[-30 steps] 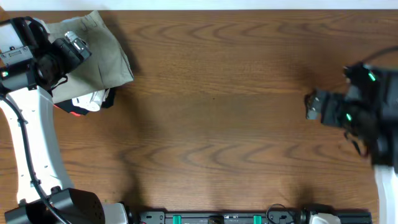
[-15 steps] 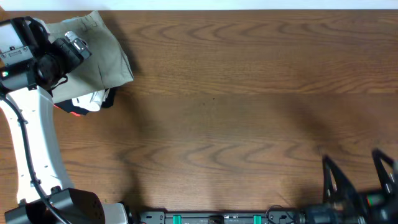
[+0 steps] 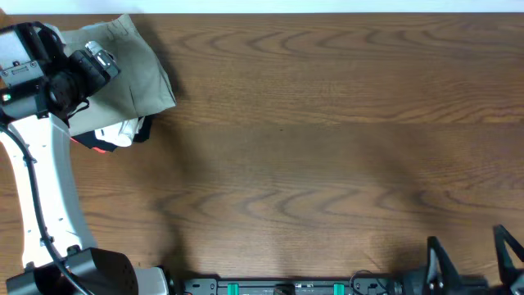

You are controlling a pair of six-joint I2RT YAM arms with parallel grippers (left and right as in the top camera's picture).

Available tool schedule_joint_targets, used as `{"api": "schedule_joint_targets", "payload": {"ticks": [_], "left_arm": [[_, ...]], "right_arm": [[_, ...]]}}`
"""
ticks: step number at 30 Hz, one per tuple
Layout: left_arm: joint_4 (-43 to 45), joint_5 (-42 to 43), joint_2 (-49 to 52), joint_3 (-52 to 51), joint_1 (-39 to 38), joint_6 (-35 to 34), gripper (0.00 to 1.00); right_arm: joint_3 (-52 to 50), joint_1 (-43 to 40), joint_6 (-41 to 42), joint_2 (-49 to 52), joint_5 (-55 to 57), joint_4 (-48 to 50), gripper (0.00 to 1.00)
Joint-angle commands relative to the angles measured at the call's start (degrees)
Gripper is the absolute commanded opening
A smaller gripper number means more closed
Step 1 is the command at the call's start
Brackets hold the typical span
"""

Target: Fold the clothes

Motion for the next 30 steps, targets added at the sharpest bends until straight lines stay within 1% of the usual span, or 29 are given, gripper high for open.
{"api": "schedule_joint_targets", "payload": {"ticks": [1, 7, 10, 20, 25, 30], "left_arm": [[-0.20, 0.37, -1.33, -0.13, -0.07, 0.02, 0.98], [-0.20, 0.37, -1.33, -0.13, -0.07, 0.02, 0.98], [-0.20, 0.37, -1.33, -0.13, -0.07, 0.02, 0.98], [-0.20, 0.37, -1.33, -0.13, -0.07, 0.02, 0.98], [-0.20, 0.37, -1.36, -0.13, -0.07, 0.02, 0.98], [-0.20, 0.37, -1.33, -0.13, -0.07, 0.02, 0.98]], "right_arm": [[-6.69, 0.48, 0.09, -3.02, 0.76, 4.20, 0.99], [-19.52, 0.48, 0.09, -7.15, 0.79, 15.58, 0.99], [-25.99, 0.48, 0.09, -8.72, 0.81, 23.15, 0.99], [-42.66, 0.48, 0.09, -8.70, 2.14, 47.58, 0.99], [-49.81, 0.48, 0.11, -8.70, 4.37, 54.71, 0.99], [-55.69, 0.46, 0.09, -8.70, 5.14, 58.42, 0.99]]}}
